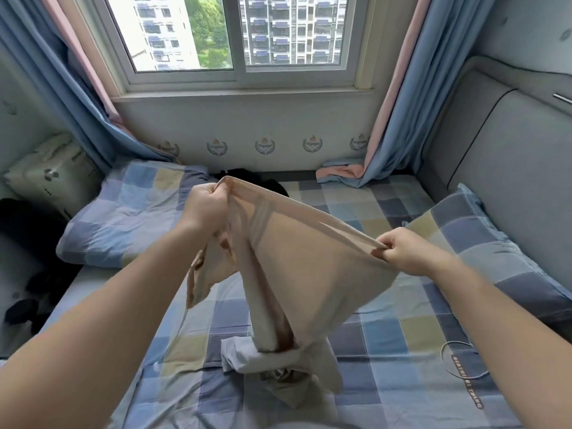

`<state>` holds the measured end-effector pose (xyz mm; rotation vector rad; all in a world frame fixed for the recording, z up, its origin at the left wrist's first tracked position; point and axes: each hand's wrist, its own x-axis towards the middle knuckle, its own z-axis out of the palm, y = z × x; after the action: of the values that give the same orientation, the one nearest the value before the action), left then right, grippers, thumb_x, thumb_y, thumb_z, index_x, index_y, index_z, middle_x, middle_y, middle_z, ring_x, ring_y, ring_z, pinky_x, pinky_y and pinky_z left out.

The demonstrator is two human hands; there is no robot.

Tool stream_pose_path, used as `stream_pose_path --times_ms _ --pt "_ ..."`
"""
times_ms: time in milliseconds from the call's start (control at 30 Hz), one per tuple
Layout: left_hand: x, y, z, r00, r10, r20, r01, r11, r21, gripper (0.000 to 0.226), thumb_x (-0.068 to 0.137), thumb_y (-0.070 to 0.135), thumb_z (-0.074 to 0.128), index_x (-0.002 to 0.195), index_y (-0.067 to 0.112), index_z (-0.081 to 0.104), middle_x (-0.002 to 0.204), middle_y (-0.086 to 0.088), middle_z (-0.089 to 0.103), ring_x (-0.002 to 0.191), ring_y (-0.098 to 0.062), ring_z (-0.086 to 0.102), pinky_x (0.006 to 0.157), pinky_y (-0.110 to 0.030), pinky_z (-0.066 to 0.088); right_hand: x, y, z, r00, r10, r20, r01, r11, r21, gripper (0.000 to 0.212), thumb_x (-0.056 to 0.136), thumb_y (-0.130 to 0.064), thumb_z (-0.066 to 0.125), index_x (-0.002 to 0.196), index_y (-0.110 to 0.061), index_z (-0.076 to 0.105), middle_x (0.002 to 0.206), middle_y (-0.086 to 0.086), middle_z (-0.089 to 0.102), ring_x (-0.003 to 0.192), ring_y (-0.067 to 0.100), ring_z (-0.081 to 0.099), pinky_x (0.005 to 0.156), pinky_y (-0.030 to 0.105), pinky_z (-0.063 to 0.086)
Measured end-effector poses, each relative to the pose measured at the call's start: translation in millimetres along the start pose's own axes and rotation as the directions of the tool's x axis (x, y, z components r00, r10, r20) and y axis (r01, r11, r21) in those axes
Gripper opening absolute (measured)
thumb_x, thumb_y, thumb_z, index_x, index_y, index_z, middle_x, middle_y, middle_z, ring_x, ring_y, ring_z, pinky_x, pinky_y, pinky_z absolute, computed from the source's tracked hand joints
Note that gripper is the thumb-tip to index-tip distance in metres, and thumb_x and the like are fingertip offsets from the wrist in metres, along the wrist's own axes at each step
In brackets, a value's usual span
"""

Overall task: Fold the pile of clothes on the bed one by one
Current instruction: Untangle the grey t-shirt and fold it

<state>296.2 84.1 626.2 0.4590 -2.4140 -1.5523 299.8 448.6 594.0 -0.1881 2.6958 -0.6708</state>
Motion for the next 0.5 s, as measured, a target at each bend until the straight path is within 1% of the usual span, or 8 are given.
stream_pose_path --times_ms 67,100,133,167,267,333,433,500 --pt "6.5 -5.1 -3.8 0.997 -0.030 -0.071 0.030 1.000 -0.001 0.032 0.103 0.033 0.049 0.075 0.017 0.053 0.071 -0.005 0.054 0.073 -0.021 0.051 0.064 -0.034 0.038 -1.5 -12.0 -7.7 1.000 -0.018 -0.006 0.018 0.956 0.294 0.024 0.100 -0.028 0.061 0.085 -0.013 0.072 0.074 0.005 0.065 0.072 0.024 0.060 0.063 0.034 0.047" --pt "4.0 -2.2 -3.8 0.998 -0.023 -0.055 0.022 1.000 -0.012 0.021 0.103 0.030 0.049 0.087 0.019 0.058 0.080 -0.001 0.059 0.080 -0.021 0.055 0.069 -0.033 0.044 -4.4 -22.7 -11.0 0.999 -0.039 0.007 0.030 0.872 0.489 0.023 0.101 -0.026 0.060 0.092 -0.009 0.072 0.075 0.005 0.065 0.070 0.020 0.059 0.062 0.033 0.050" --pt "-1.4 1.4 -1.4 1.000 -0.012 0.012 0.013 0.999 -0.046 0.011 0.103 0.028 0.052 0.105 0.020 0.059 0.092 0.001 0.062 0.086 -0.017 0.060 0.075 -0.033 0.050 -7.7 -36.1 -14.7 0.998 -0.065 0.012 0.043 0.765 0.643 0.023 0.101 -0.024 0.059 0.099 -0.005 0.072 0.077 0.007 0.065 0.067 0.019 0.060 0.060 0.034 0.053" --pt "-11.0 7.2 2.8 0.993 0.021 0.113 -0.013 0.997 -0.076 0.020 0.101 0.026 0.058 0.120 0.021 0.056 0.104 0.004 0.063 0.093 -0.011 0.062 0.082 -0.031 0.053 -10.2 -49.8 -18.5 0.996 -0.090 -0.004 0.064 0.671 0.738 0.023 0.101 -0.021 0.059 0.104 -0.001 0.071 0.077 0.008 0.065 0.064 0.017 0.060 0.056 0.033 0.053" --pt "-36.7 11.0 21.5 0.860 0.180 0.477 -0.254 0.963 0.094 0.060 0.080 0.045 0.081 0.133 0.033 0.057 0.126 0.013 0.059 0.110 0.000 0.057 0.094 -0.019 0.046 -17.9 -90.3 -28.0 0.987 -0.148 -0.060 0.122 0.461 0.879 0.018 0.100 -0.014 0.058 0.102 0.000 0.069 0.082 0.011 0.067 0.061 0.015 0.062 0.050 0.031 0.055" --pt "-55.3 8.9 36.4 0.749 0.157 0.644 -0.348 0.920 0.180 0.069 0.065 0.063 0.082 0.127 0.046 0.056 0.126 0.021 0.057 0.118 0.001 0.053 0.102 -0.023 0.044 -25.1 -112.8 -35.0 0.972 -0.228 -0.056 0.133 0.338 0.932 0.017 0.098 -0.013 0.058 0.102 -0.001 0.068 0.087 0.013 0.069 0.065 0.018 0.064 0.056 0.032 0.053" --pt "-68.5 11.6 59.0 0.735 0.263 0.625 -0.418 0.901 0.112 0.045 0.069 0.054 0.078 0.106 0.035 0.062 0.112 0.018 0.058 0.111 -0.006 0.054 0.100 -0.035 0.047 -37.7 -134.0 -45.3 0.946 -0.323 -0.042 0.145 0.301 0.943 0.016 0.096 -0.019 0.060 0.099 -0.005 0.068 0.081 0.010 0.068 0.064 0.017 0.063 0.057 0.029 0.051" --pt "-65.0 15.1 60.8 0.733 0.412 0.541 -0.524 0.849 0.064 0.035 0.074 0.047 0.071 0.102 0.026 0.069 0.113 0.015 0.057 0.115 -0.015 0.051 0.100 -0.039 0.046 -42.8 -141.2 -52.5 0.945 -0.323 -0.045 0.145 0.291 0.946 0.015 0.099 -0.018 0.057 0.097 -0.005 0.065 0.070 0.005 0.066 0.055 0.012 0.061 0.047 0.023 0.050"
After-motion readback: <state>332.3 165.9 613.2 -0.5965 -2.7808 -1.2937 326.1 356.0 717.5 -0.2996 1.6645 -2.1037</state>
